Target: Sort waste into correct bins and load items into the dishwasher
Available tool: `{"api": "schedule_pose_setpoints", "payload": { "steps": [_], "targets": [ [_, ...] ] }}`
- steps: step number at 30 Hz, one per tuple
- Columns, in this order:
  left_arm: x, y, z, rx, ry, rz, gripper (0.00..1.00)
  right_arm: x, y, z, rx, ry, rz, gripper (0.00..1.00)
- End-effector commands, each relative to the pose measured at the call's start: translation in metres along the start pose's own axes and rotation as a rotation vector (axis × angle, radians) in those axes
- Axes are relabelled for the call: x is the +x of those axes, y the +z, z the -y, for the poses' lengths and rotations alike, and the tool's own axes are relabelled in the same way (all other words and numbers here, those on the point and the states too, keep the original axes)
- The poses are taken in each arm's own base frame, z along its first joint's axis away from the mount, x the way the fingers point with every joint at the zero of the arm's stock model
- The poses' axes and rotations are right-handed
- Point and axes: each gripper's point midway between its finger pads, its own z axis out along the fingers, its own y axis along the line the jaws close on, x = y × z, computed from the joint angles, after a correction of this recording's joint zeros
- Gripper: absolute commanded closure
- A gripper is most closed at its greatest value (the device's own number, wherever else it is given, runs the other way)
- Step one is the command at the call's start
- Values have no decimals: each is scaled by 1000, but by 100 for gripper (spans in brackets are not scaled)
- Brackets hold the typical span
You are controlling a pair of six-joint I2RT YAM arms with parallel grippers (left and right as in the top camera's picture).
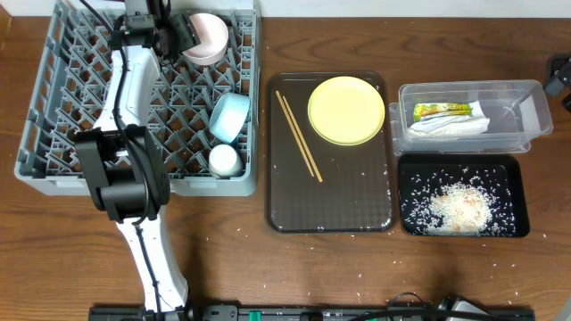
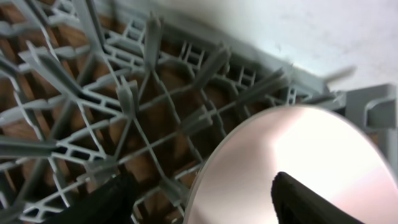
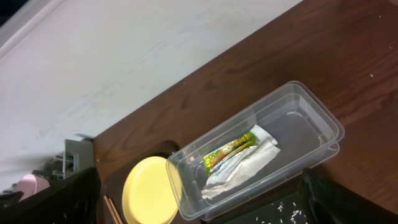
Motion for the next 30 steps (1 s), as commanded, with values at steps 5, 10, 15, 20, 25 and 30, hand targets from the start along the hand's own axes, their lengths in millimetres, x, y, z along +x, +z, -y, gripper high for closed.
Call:
{"api": "schedule_pose_setpoints", "payload": {
  "steps": [5,10,15,20,25,30],
  "targets": [
    [26,15,0,23,-12,-94,33,-5,-3,1,4,12,13,1],
    [39,13,-4,6,-21,-146,34,-5,-3,1,4,12,13,1],
    [46,12,-4,2,-23,-172,34,-5,-3,1,4,12,13,1],
    [45,13,0,7,-18,-168,41,-5,-3,1,4,12,13,1],
    [41,13,2,14,-14,-149,77,-5,-3,1,4,12,13,1],
    [38,12,3,17,-13,-139,92,-5,-3,1,4,12,13,1]
  ]
}}
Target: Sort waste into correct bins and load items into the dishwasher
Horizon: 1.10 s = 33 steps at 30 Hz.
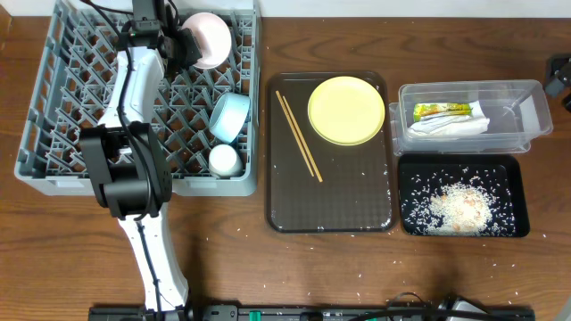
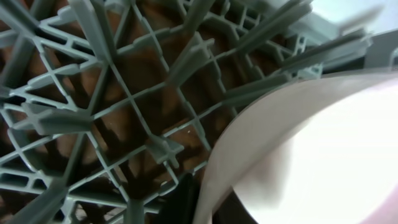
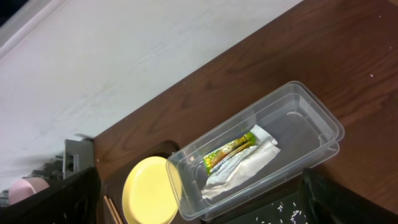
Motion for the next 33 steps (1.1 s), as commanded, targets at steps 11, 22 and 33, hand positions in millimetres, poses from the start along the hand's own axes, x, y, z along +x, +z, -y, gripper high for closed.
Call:
{"api": "schedule_pose_setpoints", "payload": {
  "steps": [11,22,33],
  "targets": [
    [-37,-63,-7,-227,32,173,93,-5,-3,1,4,12,13,1],
    [-44,-140,27,-857,232,495,93,-5,-3,1,4,12,13,1],
    [-17,-123,39,-1256,281,675,93,-5,-3,1,4,12,13,1]
  ]
}}
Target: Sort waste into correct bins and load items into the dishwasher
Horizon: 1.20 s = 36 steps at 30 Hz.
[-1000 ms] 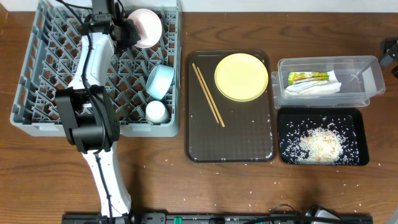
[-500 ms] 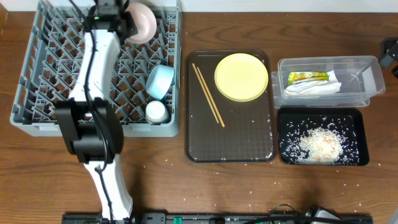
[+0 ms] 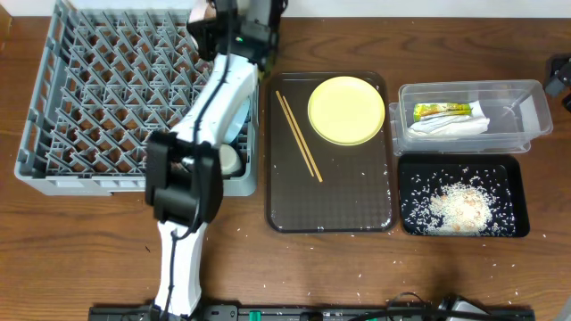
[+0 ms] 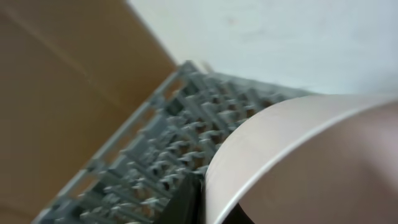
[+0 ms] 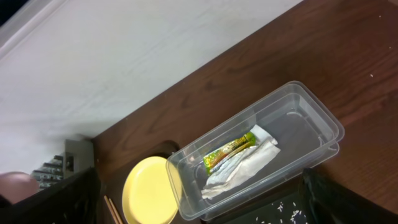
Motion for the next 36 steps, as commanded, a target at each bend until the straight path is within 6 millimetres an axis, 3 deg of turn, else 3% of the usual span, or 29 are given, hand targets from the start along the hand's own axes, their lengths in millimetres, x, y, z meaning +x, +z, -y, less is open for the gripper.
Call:
{"api": "schedule_pose_setpoints", "payload": {
  "steps": [1,13,22,27,31,34,36],
  "targets": [
    [9,7,-24,-269,36,58,93,-5,-3,1,4,12,13,1],
    [40,13,-5,-288,125,49,93,-5,-3,1,4,12,13,1],
    [49,-7,10,-243,207,58,93,-5,-3,1,4,12,13,1],
    [63,-8,27,-134,263,8,92,-5,-3,1,4,13,13,1],
    [84,-5,43,-5,324,-76,88,-5,-3,1,4,12,13,1],
    [88,-6,47,24,332,-92,83,-5,-3,1,4,12,13,1],
    [87,-8,47,29,329,-90,72,-5,-3,1,4,12,13,1]
  ]
}}
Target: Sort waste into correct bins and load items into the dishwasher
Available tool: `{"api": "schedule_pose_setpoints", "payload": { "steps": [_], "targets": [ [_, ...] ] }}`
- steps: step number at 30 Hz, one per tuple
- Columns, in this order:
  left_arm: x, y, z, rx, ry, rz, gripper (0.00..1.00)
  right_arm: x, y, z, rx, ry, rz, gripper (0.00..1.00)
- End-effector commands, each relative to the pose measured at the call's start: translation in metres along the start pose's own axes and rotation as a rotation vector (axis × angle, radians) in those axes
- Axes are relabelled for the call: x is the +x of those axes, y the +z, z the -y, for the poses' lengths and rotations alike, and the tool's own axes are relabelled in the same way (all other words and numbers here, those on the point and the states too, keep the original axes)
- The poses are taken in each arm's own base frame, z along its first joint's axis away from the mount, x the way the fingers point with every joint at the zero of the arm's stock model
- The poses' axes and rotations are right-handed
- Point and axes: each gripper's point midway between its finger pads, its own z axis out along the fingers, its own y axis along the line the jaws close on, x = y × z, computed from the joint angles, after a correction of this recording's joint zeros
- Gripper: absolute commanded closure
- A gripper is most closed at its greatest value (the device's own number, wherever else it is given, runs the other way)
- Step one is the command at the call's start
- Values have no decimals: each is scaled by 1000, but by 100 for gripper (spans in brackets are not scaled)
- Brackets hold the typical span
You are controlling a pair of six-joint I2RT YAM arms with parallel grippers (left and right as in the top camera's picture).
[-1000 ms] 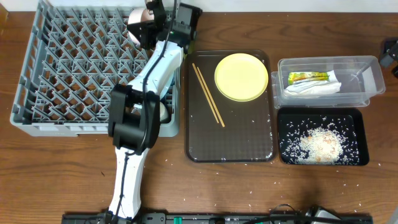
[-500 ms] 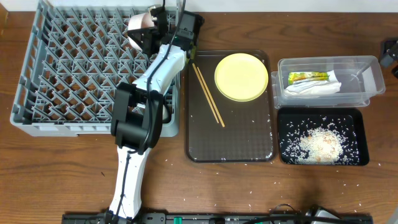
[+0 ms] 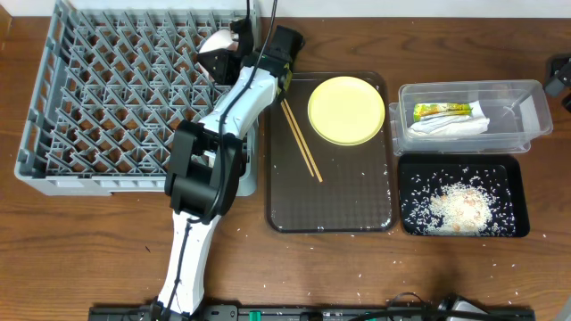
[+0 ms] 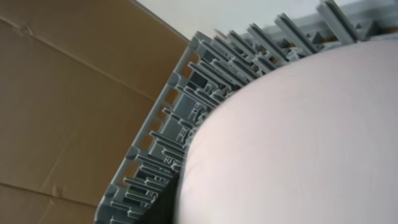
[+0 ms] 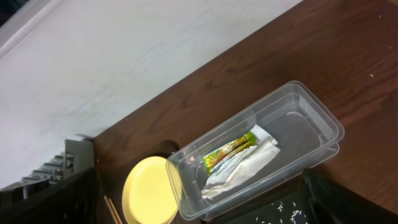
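A pink bowl (image 3: 217, 42) hangs over the back right part of the grey dish rack (image 3: 107, 98), with my left gripper (image 3: 227, 61) shut on its rim. In the left wrist view the bowl (image 4: 298, 137) fills most of the picture and the rack (image 4: 161, 143) lies behind it. A yellow plate (image 3: 346, 109) and a pair of chopsticks (image 3: 300, 141) lie on the brown tray (image 3: 330, 196). My right gripper (image 3: 560, 76) is at the far right edge, open and holding nothing, and looks down on the plate (image 5: 146, 190).
A clear bin (image 3: 526, 107) holds a green wrapper (image 3: 442, 111) and a white napkin (image 3: 455, 127). In front of it a black tray (image 3: 410, 169) holds spilled rice (image 3: 459, 207). My left arm lies across the rack's right side. Rice grains dot the table's front.
My left gripper, still shut on the pink bowl, has come a little nearer from the rack's back right corner and has turned. The bowl fills more of the wrist view. The right arm has not moved.
My left gripper was open round the pink bowl's rim at the back of the rack. Then it was shut on the rim. Then it held the bowl raised at the rack's back right corner, and now just nearer than that.
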Motion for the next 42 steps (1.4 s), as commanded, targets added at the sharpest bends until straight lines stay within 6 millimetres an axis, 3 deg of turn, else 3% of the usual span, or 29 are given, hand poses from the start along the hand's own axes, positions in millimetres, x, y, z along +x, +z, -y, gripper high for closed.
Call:
{"api": "schedule_pose_setpoints", "payload": {
  "steps": [1,6,13,19,24,29,33,36,42],
  "targets": [
    [11,-3,26,121,17,-35,68,-5,-3,1,4,12,13,1],
    [5,-19,29,215,41,-35,62,-5,-3,1,4,12,13,1],
    [13,-54,54,559,65,-125,57,-5,-3,1,4,13,13,1],
    [19,-65,64,661,75,-159,44,-5,-3,1,4,12,13,1],
    [9,-82,68,774,45,-167,31,-5,-3,1,4,12,13,1],
    [-18,-120,52,982,-32,-148,22,-5,-3,1,4,12,13,1],
    [-39,-168,27,1233,-85,-129,21,-5,-3,1,4,12,13,1],
    [-43,-203,13,1413,-88,-140,21,-5,-3,1,4,12,13,1],
    [-37,-198,14,1400,-78,-166,21,-5,-3,1,4,12,13,1]
  ]
}}
